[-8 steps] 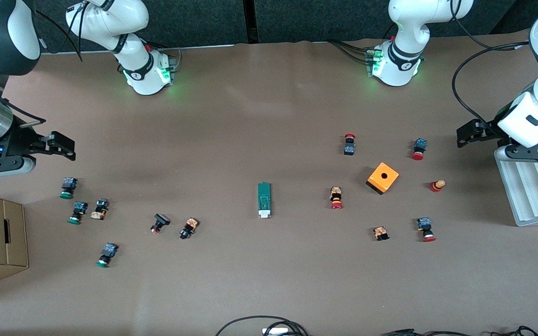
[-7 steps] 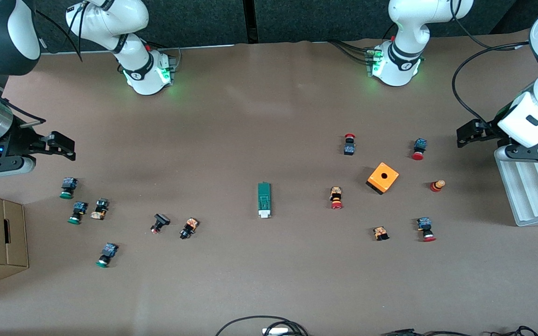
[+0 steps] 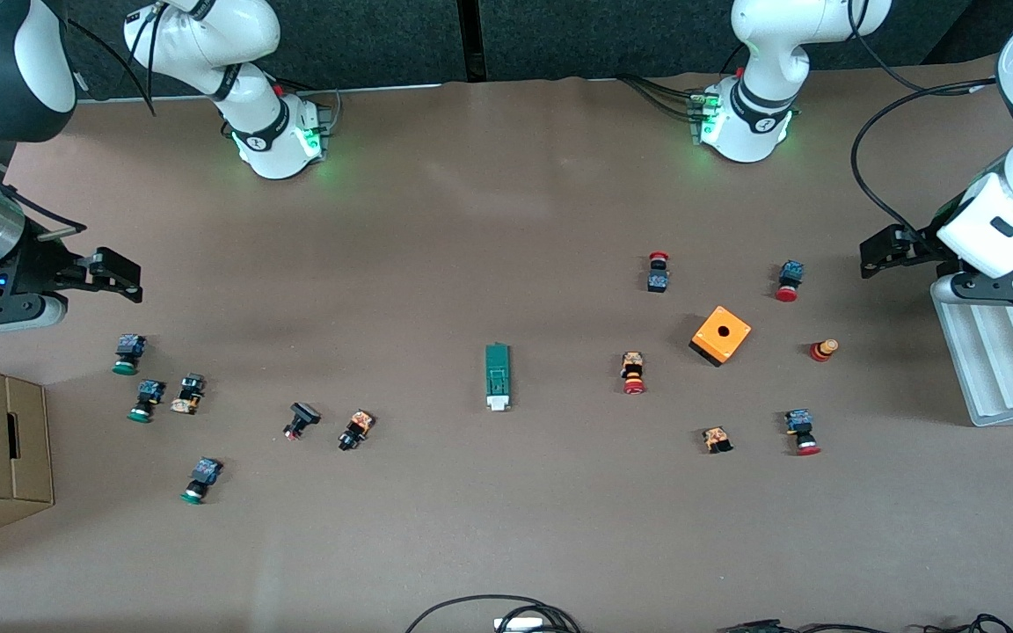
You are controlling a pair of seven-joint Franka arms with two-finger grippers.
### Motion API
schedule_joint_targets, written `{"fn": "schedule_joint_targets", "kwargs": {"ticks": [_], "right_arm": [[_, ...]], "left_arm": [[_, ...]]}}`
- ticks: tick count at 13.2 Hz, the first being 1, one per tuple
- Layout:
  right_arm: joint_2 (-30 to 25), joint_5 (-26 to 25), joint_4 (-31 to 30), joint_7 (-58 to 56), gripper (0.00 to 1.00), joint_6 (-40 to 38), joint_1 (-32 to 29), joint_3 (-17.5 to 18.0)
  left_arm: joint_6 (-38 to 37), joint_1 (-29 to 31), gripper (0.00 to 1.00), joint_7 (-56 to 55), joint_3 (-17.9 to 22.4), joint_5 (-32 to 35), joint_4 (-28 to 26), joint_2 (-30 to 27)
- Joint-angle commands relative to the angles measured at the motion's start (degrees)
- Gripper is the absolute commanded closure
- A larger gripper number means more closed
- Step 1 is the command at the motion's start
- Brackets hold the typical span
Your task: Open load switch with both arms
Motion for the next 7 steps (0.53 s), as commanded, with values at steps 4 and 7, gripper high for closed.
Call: {"fn": "schedule_joint_targets", "kwargs": {"ticks": [4, 7], "right_arm": [[0.7, -0.4, 1.2, -0.7, 0.0, -0.5, 0.1, -0.1], [0.7, -0.4, 1.3, -0.7, 0.0, -0.5, 0.1, -0.1]], "left_arm": [[-0.5, 0.3, 0.0, -0.4, -0.3, 0.2, 2.1, 1.7], [-0.4, 0.2, 0.0, 0.0, -0.3, 0.7, 3.8, 3.7]]}}
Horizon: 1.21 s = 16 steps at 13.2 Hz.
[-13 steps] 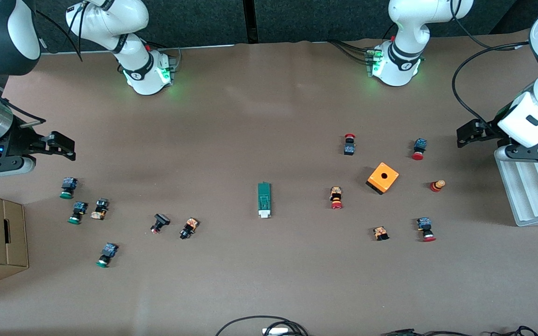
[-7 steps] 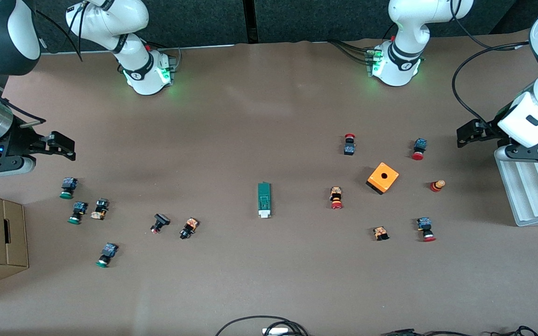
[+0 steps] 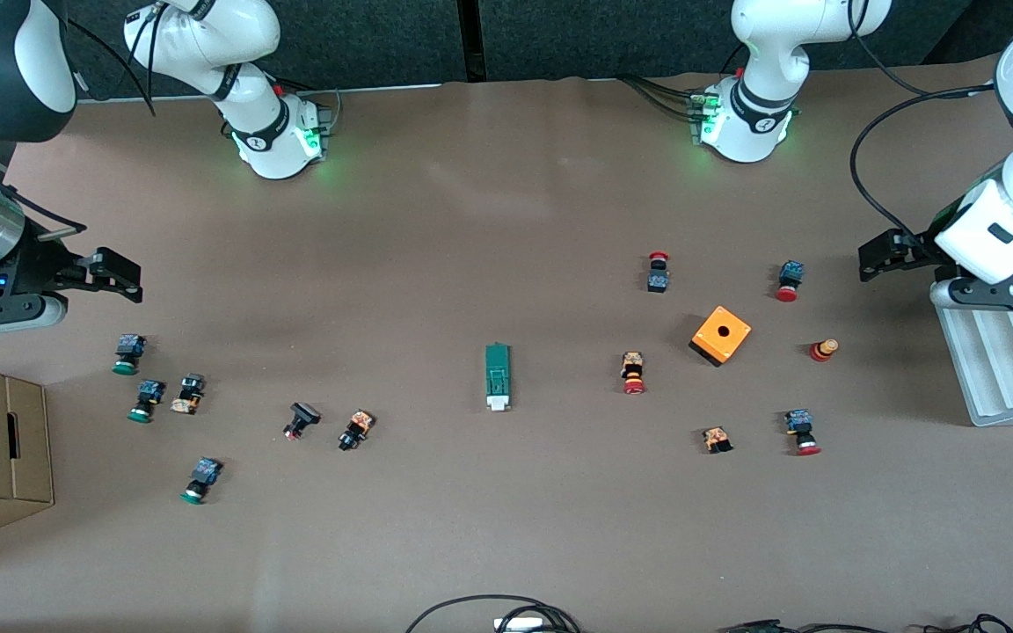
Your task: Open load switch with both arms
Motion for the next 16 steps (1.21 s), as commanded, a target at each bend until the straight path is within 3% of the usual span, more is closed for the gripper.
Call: {"fn": "schedule_joint_targets", "kwargs": {"ticks": [1, 6, 12, 16], "right_arm": [[0.7, -0.4, 1.3, -0.7, 0.0, -0.3, 0.1, -0.1], [0.7, -0.4, 1.3, -0.7, 0.0, -0.4, 0.1, -0.1], [0.7, -0.3, 1.3, -0.7, 0.0, -0.4, 0.1, -0.2], [0.7, -0.4, 1.3, -0.7, 0.0, -0.3, 0.0, -0.2]], "left_arm": [[-0.6, 0.2, 0.0, -0.1, -0.4, 0.6, 3.3, 2.6], [0.1, -0.3, 0.0, -2.3, -3.9, 0.1, 3.8, 2.6], [0.7, -0.3, 0.01, -23.3, -15.6, 0.5, 5.1, 2.9], [5.3, -0.3, 0.0, -34.5, -22.8, 0.6, 5.0, 4.4]]}}
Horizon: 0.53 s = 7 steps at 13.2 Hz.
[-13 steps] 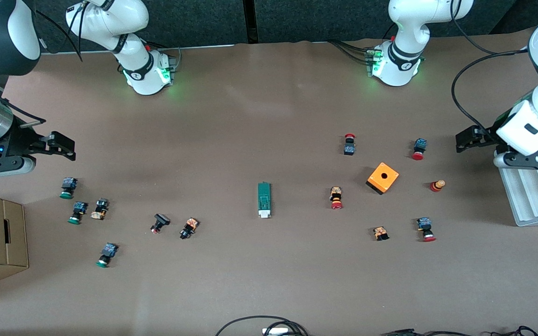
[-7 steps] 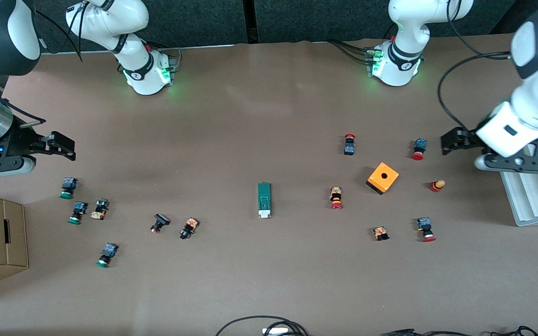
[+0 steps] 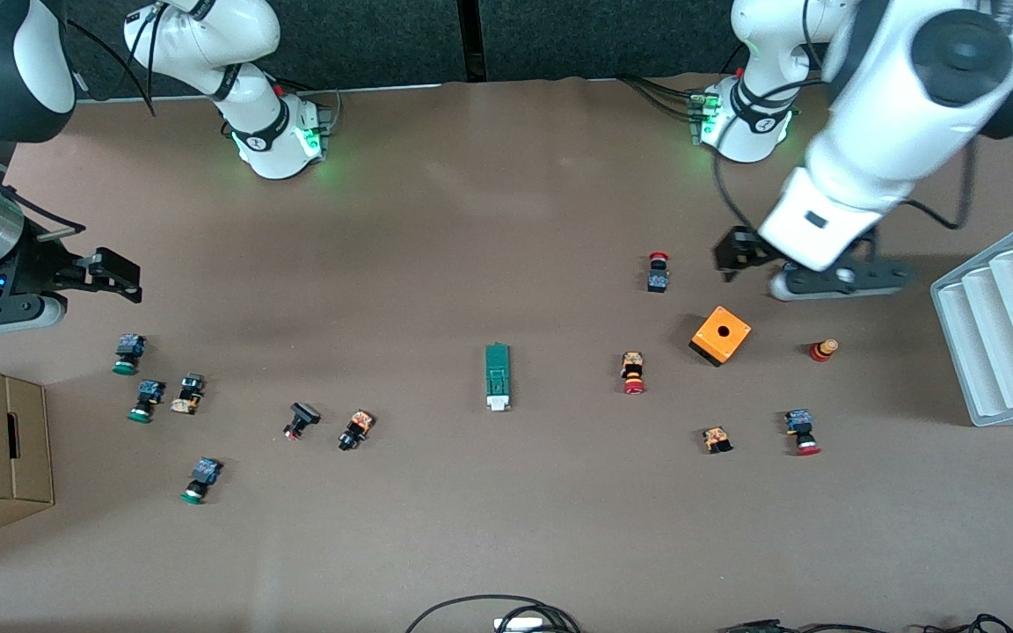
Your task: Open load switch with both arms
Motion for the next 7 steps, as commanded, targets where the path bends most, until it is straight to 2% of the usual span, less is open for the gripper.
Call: {"fn": "schedule_joint_targets", "kwargs": {"ticks": [1, 4, 7], "right_arm": [[0.7, -0.4, 1.3, -0.7, 0.0, -0.4, 0.1, -0.1], [0.7, -0.4, 1.3, -0.7, 0.0, -0.3, -0.1, -0.1], [0.7, -0.4, 1.3, -0.7, 0.0, -0.4, 0.0, -0.1]], "left_arm": [[2.8, 0.3, 0.0, -6.9, -4.3, 0.9, 1.2, 2.2], [8.1, 0.3, 0.0, -14.0, -8.7, 1.7, 0.8, 4.3], [12.1, 0.2, 0.0, -20.2, -14.3, 8.2, 0.8, 7.8]]}}
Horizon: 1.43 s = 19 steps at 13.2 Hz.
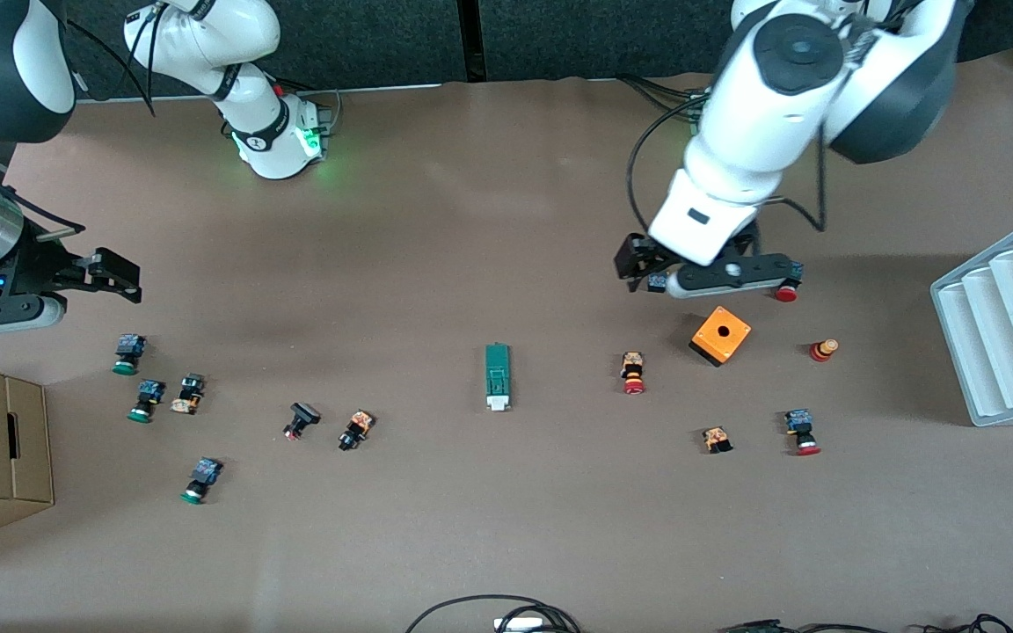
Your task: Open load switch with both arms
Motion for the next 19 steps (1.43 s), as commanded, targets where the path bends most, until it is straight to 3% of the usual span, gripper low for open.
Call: {"fn": "schedule_joint_targets", "kwargs": {"ticks": [1, 6, 9, 12, 19], "right_arm": [[0.7, -0.4, 1.3, -0.7, 0.0, -0.4, -0.1, -0.1], [0.7, -0.4, 1.3, -0.6, 0.0, -0.3, 0.0, -0.1], [0.7, -0.4, 1.3, -0.6, 0.0, -0.5, -0.3, -0.2], [0.7, -0.4, 1.3, -0.5, 0.0, -0.4, -0.2, -0.2], [0.7, -0.4, 1.3, -0.4, 0.0, -0.3, -0.1, -0.2]], "left_arm": [[3.5, 0.3, 0.0, -7.8, -5.3, 6.3, 0.7, 3.6], [9.8, -0.9, 0.0, -23.3, -12.3, 19.3, 0.2, 10.5], [10.1, -7.2, 0.0, -35.7, -12.0, 29.8, 0.6, 14.5], [10.6, -11.0, 0.0, -40.8, -12.0, 36.8, 0.6, 17.9], [14.2, -15.7, 0.0, -58.4, -11.9, 59.2, 0.3, 26.8]]}}
